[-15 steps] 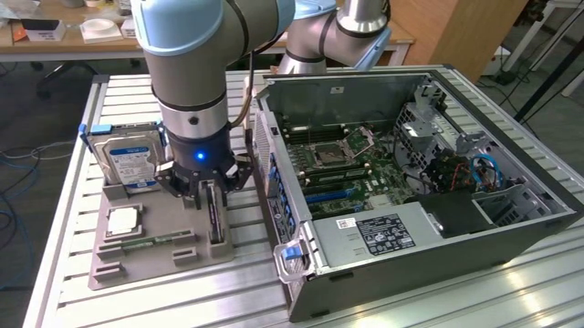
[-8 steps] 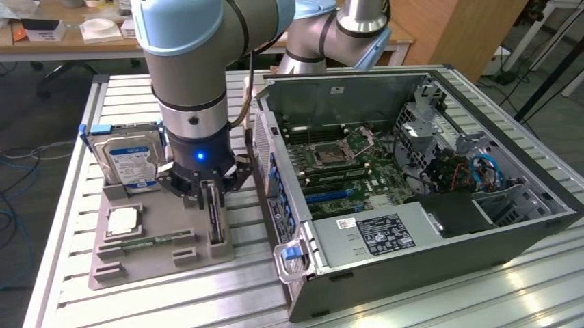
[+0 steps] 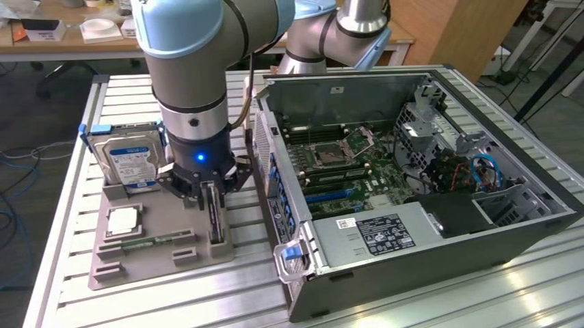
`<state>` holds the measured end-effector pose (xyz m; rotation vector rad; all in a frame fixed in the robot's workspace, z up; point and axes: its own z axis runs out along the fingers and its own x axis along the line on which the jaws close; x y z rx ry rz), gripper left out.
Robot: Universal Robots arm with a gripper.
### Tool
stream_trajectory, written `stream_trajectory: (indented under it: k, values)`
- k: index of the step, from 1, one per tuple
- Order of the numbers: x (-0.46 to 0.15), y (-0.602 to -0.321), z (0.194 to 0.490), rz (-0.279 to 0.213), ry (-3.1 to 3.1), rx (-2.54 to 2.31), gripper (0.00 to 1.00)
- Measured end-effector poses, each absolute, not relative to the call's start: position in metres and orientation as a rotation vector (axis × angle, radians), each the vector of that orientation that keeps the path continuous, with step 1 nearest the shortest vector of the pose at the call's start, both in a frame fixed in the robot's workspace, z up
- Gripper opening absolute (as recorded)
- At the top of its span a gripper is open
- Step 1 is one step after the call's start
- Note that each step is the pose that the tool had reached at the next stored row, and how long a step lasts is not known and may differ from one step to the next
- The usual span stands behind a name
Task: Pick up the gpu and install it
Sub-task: 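Pick up the gpu and move the gpu toward the slot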
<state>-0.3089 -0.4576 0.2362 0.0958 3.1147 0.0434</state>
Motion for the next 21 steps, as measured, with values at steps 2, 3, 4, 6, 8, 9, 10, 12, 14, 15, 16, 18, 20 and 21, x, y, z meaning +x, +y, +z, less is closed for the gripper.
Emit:
stream_trajectory:
  k: [2,3,4,6,8,9,10,12,14,15,16,18,20,21]
  values:
    - [-0.3089,-0.4576,0.2362,0.043,3.115,0.096,0.39]
    - [-0.3089,-0.4576,0.2361,0.043,3.115,0.096,0.39]
    - [-0.3089,-0.4576,0.2361,0.043,3.115,0.096,0.39]
    - [-0.3089,-0.4576,0.2361,0.043,3.115,0.096,0.39]
    - [-0.3089,-0.4576,0.2361,0.043,3.115,0.096,0.38]
    - [-0.3089,-0.4576,0.2361,0.043,3.115,0.096,0.31]
    - [-0.3089,-0.4576,0.2361,0.044,3.115,0.096,0.31]
    - [-0.3089,-0.4576,0.2361,0.044,3.115,0.096,0.31]
    - [-0.3085,-0.4576,0.2357,0.044,3.114,0.096,0.31]
    - [-0.3084,-0.4576,0.2357,0.044,3.114,0.096,0.31]
    - [-0.3085,-0.4576,0.2357,0.044,3.114,0.096,0.31]
    - [-0.3084,-0.4576,0.2358,0.043,3.115,0.096,0.31]
    - [-0.3085,-0.4576,0.2358,0.044,3.115,0.096,0.31]
    - [-0.3085,-0.4576,0.2358,0.043,3.115,0.096,0.31]
